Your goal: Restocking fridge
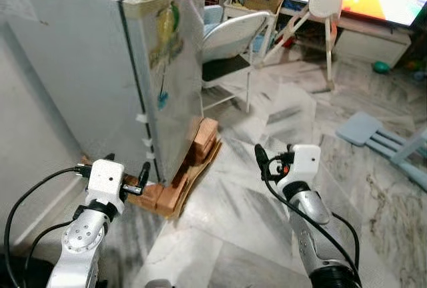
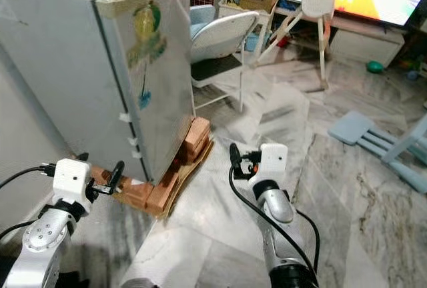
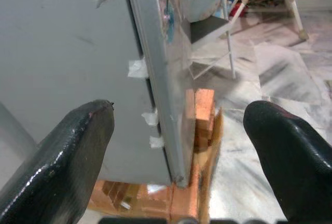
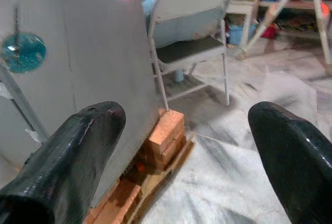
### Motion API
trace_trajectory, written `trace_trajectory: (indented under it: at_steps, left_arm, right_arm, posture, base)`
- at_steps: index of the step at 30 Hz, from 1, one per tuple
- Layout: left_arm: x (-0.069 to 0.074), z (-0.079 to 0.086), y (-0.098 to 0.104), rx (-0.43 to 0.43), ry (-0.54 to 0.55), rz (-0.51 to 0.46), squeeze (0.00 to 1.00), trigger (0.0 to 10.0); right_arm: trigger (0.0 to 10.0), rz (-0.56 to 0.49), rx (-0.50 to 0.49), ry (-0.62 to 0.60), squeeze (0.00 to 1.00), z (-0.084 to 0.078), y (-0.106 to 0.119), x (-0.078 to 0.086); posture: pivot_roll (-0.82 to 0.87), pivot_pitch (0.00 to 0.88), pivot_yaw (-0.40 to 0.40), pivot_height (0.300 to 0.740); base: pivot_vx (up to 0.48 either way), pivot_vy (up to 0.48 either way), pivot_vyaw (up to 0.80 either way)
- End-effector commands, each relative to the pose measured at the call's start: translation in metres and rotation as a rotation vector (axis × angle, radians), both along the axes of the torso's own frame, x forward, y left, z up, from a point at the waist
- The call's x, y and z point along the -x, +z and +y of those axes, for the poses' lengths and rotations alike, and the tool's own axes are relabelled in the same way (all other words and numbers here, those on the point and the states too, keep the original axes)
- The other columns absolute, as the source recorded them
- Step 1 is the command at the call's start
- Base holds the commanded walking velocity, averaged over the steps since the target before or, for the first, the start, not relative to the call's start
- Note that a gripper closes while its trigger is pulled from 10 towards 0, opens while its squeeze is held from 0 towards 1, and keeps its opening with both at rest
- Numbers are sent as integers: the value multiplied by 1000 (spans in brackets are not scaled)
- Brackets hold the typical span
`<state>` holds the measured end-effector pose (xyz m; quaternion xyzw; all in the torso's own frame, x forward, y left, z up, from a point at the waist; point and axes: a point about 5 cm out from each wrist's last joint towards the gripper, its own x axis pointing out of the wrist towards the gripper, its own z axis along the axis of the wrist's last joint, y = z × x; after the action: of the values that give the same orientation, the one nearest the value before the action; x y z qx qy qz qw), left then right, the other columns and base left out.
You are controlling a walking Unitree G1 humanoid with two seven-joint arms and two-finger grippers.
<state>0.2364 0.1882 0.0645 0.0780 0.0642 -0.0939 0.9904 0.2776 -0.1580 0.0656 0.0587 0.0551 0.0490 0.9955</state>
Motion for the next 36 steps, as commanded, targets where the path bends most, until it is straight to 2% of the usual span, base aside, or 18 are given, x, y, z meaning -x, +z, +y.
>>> trace_trajectory:
  at_steps: [1, 11, 31, 36]
  left_arm:
    - [-1, -4, 3, 13, -26, -11, 0, 10000]
    - [-2, -6, 6, 25, -47, -27, 0, 10000]
    - [-3, -10, 4, 30, -55, -20, 0, 10000]
    - [-4, -11, 5, 31, -61, -20, 0, 10000]
  right_arm:
    - [10000, -10, 10, -22, 0, -6, 3, -1]
    - [10000, -13, 17, -27, 0, -7, 3, 0]
    - [10000, -16, 37, -14, 0, -7, 4, 1]
    - [10000, -13, 39, -11, 0, -5, 4, 1]
  posture:
    - [76, 0, -25, 740]
    - [70, 0, -22, 740]
    - [69, 2, -26, 740]
    - [69, 10, -25, 740]
  base:
    - [0, 0, 0]
    - [273, 0, 0]
    - [373, 295, 0]
    - [177, 0, -100]
